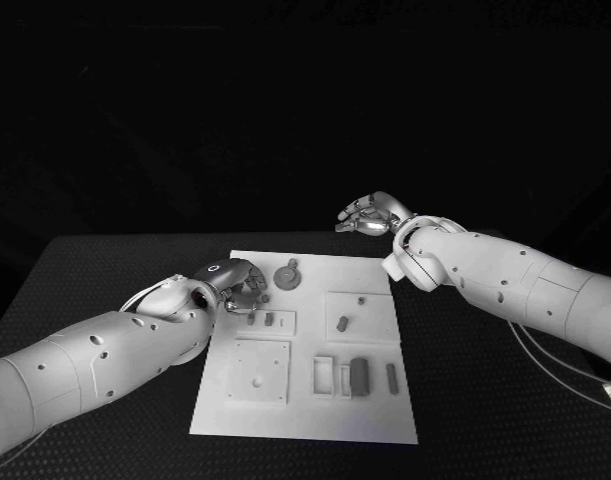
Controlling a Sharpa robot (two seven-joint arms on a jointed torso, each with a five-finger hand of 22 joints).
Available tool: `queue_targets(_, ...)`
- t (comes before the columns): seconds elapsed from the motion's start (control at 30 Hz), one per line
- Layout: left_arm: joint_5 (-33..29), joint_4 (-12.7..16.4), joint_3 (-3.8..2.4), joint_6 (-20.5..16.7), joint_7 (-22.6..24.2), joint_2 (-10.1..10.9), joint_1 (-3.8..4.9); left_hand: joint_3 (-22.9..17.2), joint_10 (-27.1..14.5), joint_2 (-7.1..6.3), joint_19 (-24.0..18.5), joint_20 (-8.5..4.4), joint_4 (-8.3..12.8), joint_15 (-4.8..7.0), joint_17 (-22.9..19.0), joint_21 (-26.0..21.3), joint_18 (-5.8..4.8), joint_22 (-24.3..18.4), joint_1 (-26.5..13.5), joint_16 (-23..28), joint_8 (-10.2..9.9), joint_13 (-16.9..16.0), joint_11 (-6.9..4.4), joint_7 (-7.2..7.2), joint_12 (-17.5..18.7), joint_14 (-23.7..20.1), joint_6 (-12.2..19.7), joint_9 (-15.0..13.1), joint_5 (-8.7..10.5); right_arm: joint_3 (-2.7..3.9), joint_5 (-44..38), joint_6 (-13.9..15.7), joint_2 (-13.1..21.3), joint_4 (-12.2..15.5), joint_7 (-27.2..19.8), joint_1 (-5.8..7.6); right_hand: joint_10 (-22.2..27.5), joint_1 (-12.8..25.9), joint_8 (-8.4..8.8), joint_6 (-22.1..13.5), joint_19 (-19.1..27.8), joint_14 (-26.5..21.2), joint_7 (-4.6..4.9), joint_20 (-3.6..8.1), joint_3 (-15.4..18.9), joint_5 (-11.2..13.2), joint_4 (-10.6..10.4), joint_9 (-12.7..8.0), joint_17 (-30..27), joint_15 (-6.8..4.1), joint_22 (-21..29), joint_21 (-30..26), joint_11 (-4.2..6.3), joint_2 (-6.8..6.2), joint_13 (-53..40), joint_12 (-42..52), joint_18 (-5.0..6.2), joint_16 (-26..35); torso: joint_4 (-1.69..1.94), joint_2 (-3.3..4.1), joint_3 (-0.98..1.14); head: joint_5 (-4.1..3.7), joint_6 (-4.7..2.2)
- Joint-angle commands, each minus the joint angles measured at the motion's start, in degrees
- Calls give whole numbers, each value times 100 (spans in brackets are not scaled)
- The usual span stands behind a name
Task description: Assemble the parts on the task board
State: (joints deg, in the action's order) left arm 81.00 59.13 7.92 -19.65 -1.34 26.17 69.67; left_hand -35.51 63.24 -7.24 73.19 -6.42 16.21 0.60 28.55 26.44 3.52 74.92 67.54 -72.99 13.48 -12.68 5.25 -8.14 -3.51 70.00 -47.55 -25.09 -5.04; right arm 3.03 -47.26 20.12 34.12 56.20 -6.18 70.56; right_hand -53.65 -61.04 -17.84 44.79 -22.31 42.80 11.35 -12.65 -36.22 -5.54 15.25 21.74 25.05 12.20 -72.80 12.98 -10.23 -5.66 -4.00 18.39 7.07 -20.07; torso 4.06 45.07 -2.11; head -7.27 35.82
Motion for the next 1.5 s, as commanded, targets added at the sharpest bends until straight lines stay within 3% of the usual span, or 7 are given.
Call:
queue_targets(0.03, -96, -21, 10, -34, -96, 63, -29, 36, -127, -39, -4, 47, 7, -50, -8, -23, 501, 124, 3, -40, -30, -3, 128, -5, -24, -14, 51, -1, -33, 1, -161, -210, 98, 128, 17, -27, -4, 11, -41, -42, -275, 58, 91, 25, -28, 8, 28, -19, 39, -27, -10, -9, -19, -4, 4, -20, 27, -22, 3, 0, 0, -12, -23)
queue_targets(0.17, -351, -7, -10, -221, 24, 204, -26, 31, -80, -33, -16, 53, 5, -43, -13, -27, 506, 125, 17, -43, 1, -15, 120, -25, -53, -29, 13, -17, -35, 0, -734, -426, 283, 361, 72, -74, -35, 3, -76, -14, -565, 316, 79, 45, -48, 9, 48, -18, 123, -135, 3, 21, -7, 14, -5, 3, 130, -166, 1, -2, 1, -30, -42)
queue_targets(0.37, -1046, 86, -71, -478, 374, 503, -16, -60, 354, -27, -281, 74, -17, 78, -136, -193, 416, 88, 21, 164, 230, -145, -12, -193, -304, -280, -317, -112, -40, -5, -1740, -869, 566, 749, 228, -185, -378, -90, -226, 175, -1422, 1027, -14, 89, -79, 10, 117, 51, 428, -474, 82, 133, 151, 3, -90, 212, 425, -553, -6, 2, 4, -126, -58)
queue_targets(0.67, -4010, 386, -198, -164, 886, 985, 74, -44, 497, 47, -887, 156, -56, 79, -573, -868, 153, -244, -219, 1068, 381, -275, -34, -157, -519, -757, -377, -159, -32, -35, -3136, -934, 948, 1210, 421, -326, -833, -248, -366, 356, -2257, 1683, -114, 100, -59, 8, 132, 202, 889, -811, 150, 168, 383, -48, -304, 468, 713, -806, 10, -3, -1, -195, -50)
queue_targets(0.87, -5265, 707, -208, 389, 1158, 1277, 141, 202, 389, 170, -1207, 174, -10, -33, -828, -1428, -76, -590, -404, 1802, 456, -327, 47, -177, -573, -991, -279, -158, -27, -60, -3814, -864, 1109, 1488, 503, -428, -855, -271, -373, 373, -2391, 1807, -123, 110, -55, 8, 129, 223, 968, -870, 135, 194, 394, -115, -325, 466, 761, -843, 7, -7, -1, -186, -48)
queue_targets(1.07, -5576, 965, -211, 514, 1255, 1440, 150, 247, 247, 212, -1472, 226, 0, -185, -990, -1796, -231, -827, -436, 2353, 492, -305, 132, -186, -528, -1203, -232, -149, -28, -105, -4359, -810, 1202, 1691, 584, -521, -846, -254, -364, 369, -2451, 1848, -130, 104, -56, 8, 118, 232, 1018, -892, 131, 182, 388, -206, -328, 430, 781, -826, -2, -1, -4, -199, -54)
queue_targets(1.5, -5790, 1006, -210, 557, 1266, 1468, 149, 285, 203, 216, -1507, 251, -6, -230, -1014, -1933, -269, -927, -455, 2569, 516, -297, 152, -190, -521, -1202, -216, -142, -26, -259, -4923, -843, 1251, 1894, 722, -598, -811, -210, -340, 372, -2493, 1871, -140, 96, -115, 5, 88, 232, 1113, -900, 119, 115, 343, -336, -297, 235, 793, -740, 0, -2, -6, -208, -41)
